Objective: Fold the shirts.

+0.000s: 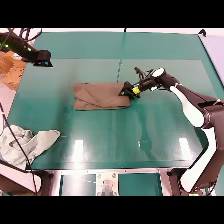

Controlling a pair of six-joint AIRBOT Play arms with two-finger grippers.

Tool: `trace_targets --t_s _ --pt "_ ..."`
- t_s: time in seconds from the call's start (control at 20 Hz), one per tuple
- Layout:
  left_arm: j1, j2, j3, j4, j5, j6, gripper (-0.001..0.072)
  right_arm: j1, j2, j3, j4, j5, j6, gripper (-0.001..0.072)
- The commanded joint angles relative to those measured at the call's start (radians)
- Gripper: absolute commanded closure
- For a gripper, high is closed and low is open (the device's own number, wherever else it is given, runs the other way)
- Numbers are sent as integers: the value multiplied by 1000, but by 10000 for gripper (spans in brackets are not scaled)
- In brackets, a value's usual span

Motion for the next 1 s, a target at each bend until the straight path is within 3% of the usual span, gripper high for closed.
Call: trace_targets --t_s 0.0,0.15,0.35,0.55,0.8,0.95 --pt "0 1 0 7 0 0 676 16 -3 4 70 0 -3 685" --pt "0 1 0 7 -8 0 676 -6 27 79 72 83 -2 695" --pt "0 1 0 7 -19 0 676 -156 200 248 45 135 57 695" --pt "0 1 0 7 -27 0 675 -432 333 368 -36 245 158 695" --pt "0 1 0 6 -23 -1 675 -850 426 386 -44 285 174 695" --pt "0 1 0 6 -22 -24 675 -1060 435 386 -74 387 196 695"
